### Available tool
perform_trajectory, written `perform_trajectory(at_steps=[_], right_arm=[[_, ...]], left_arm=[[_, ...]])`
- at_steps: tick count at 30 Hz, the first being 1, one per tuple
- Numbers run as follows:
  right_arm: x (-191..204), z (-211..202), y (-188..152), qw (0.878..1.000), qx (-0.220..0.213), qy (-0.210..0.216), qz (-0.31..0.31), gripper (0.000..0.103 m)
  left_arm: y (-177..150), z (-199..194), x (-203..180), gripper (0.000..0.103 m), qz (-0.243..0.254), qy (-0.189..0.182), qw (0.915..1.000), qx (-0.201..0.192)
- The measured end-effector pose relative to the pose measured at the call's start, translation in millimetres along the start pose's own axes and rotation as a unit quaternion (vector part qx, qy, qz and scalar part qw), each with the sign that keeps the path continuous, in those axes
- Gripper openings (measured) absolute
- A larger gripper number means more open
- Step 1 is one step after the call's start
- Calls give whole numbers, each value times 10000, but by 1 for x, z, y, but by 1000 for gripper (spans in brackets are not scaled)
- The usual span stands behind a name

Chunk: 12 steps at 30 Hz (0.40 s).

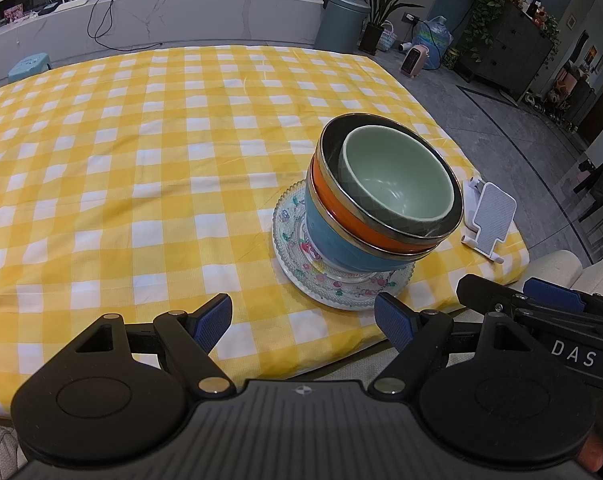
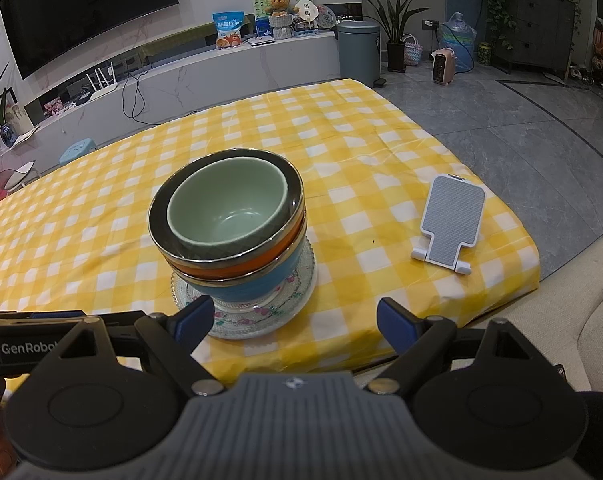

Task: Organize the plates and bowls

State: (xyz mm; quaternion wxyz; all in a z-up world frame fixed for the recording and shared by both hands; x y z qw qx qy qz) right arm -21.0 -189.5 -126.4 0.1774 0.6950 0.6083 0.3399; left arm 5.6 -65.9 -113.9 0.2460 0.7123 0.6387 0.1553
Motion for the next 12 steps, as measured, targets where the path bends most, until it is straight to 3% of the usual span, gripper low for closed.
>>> perform_trajectory(at_steps=[12], right_arm=[[-1, -2, 1, 10000, -10, -12, 9, 87]], left_arm=[[1, -4, -2, 95, -4, -30, 9999, -107]])
Point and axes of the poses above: each gripper's, at about its wrist camera, not at the fingertips, and z roughly the way its jaws point, x to its left, y to its top, the point moved 10 cm from there along z, roughly the way its jaws point, and after that the axes turned 9 degrees about y, right-handed, at the moved point
